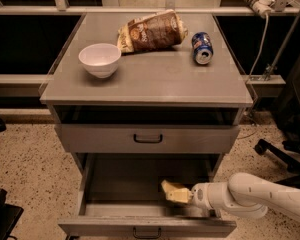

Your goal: Place sponge into middle drawer

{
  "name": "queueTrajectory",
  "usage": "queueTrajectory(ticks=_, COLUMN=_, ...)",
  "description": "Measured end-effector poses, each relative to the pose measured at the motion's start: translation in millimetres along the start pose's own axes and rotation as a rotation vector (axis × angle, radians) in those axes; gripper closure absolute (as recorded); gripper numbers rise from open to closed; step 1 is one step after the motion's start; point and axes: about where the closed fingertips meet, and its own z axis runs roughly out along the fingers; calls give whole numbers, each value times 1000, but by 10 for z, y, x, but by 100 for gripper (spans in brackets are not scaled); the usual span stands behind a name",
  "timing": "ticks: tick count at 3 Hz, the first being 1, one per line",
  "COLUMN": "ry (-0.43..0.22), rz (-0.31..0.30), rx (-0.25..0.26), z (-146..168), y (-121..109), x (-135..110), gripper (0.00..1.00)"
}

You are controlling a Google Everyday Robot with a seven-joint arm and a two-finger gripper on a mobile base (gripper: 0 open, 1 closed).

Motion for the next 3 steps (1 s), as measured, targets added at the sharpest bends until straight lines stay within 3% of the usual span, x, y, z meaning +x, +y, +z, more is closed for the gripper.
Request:
queueTrajectory(ticks=2, ry=0, rz=0, rx=0, z=0, y=0, x=0, gripper=12)
queueTrajectory(ticks=3, ry=0, rz=0, rx=0, z=1, y=1, x=0, gripper=0)
